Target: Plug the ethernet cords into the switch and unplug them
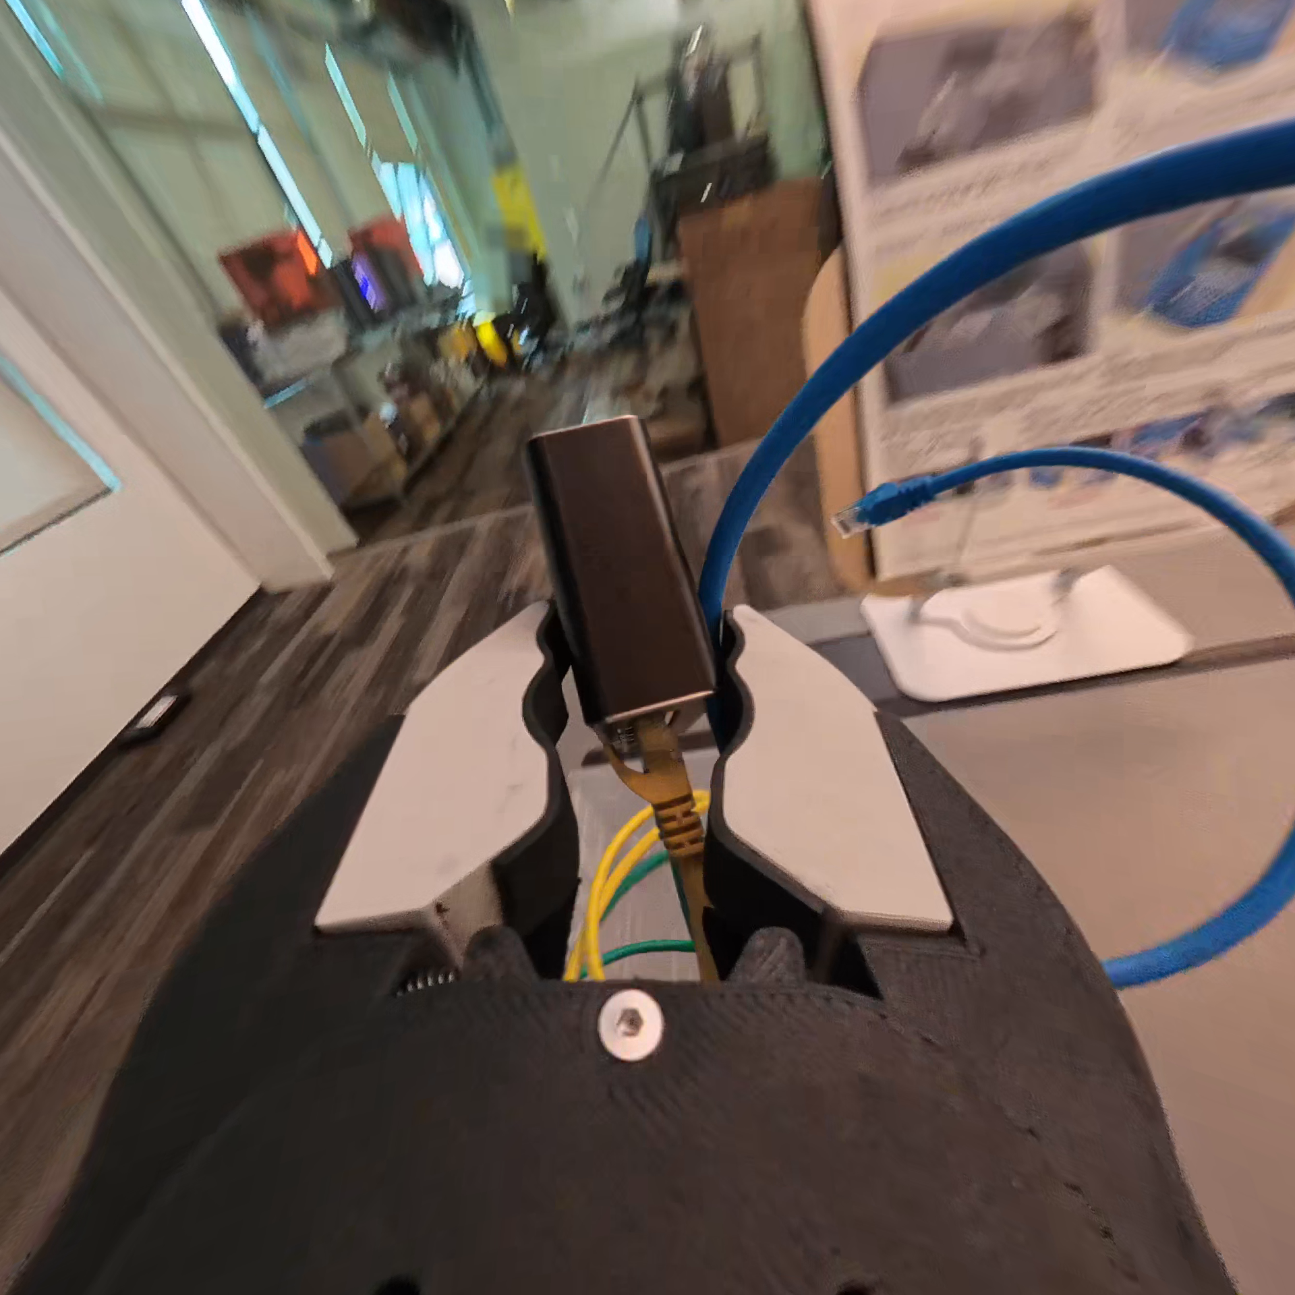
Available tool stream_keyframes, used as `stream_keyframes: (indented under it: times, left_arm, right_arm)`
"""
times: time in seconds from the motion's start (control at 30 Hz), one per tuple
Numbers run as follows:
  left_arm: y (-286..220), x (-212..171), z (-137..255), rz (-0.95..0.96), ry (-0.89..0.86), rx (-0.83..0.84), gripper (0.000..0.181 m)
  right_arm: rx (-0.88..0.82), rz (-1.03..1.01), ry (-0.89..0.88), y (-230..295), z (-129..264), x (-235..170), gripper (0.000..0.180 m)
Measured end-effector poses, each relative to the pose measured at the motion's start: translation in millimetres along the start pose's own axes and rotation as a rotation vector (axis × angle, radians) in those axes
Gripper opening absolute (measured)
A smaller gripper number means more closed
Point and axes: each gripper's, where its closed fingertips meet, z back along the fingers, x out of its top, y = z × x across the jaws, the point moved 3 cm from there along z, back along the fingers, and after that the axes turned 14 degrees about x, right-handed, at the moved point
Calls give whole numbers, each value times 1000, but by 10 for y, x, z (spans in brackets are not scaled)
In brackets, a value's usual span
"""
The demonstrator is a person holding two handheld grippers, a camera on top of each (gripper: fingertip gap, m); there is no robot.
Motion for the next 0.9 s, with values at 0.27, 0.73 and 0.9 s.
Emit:
stream_keyframes:
  times: [0.27,0.73,0.9]
  left_arm:
    - [-326,591,771,16,-344,-197,40]
    - [-2260,147,1383,-471,-446,-916,40]
    - [-2560,-101,1637,-643,-483,-1040,40]
  right_arm:
    - [16,12,-1,45,-13,35,37]
    - [809,74,-721,1363,539,1220,41]
    - [902,238,-587,1874,355,1161,49]
